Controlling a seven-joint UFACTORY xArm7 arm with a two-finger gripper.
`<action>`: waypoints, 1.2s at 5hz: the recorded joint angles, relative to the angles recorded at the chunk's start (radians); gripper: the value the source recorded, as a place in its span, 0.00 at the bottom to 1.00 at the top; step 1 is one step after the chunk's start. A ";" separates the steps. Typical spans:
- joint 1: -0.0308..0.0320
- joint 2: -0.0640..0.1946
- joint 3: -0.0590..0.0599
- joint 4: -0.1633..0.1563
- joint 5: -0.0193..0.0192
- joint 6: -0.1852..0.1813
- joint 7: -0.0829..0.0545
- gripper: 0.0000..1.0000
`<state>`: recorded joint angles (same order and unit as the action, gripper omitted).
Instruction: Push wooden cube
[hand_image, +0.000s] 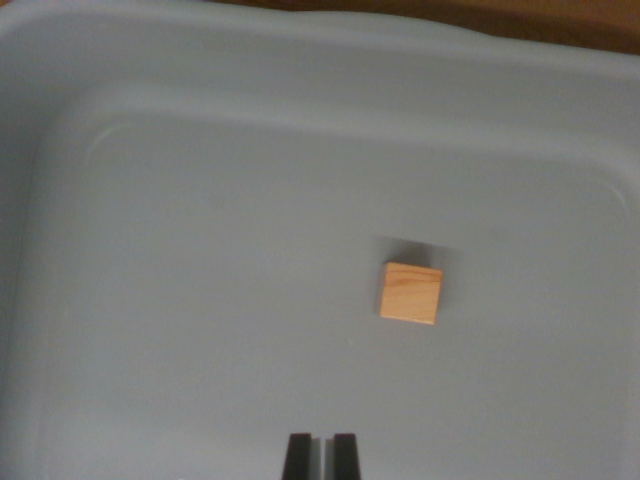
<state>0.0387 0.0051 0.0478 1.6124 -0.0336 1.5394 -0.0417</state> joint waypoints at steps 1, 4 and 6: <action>0.0000 0.000 0.000 0.000 0.0000 0.000 0.000 0.00; -0.0017 0.006 -0.002 -0.017 -0.0005 -0.022 0.000 0.00; -0.0033 0.012 -0.004 -0.032 -0.0009 -0.041 0.000 0.00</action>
<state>0.0354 0.0171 0.0438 1.5808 -0.0345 1.4985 -0.0422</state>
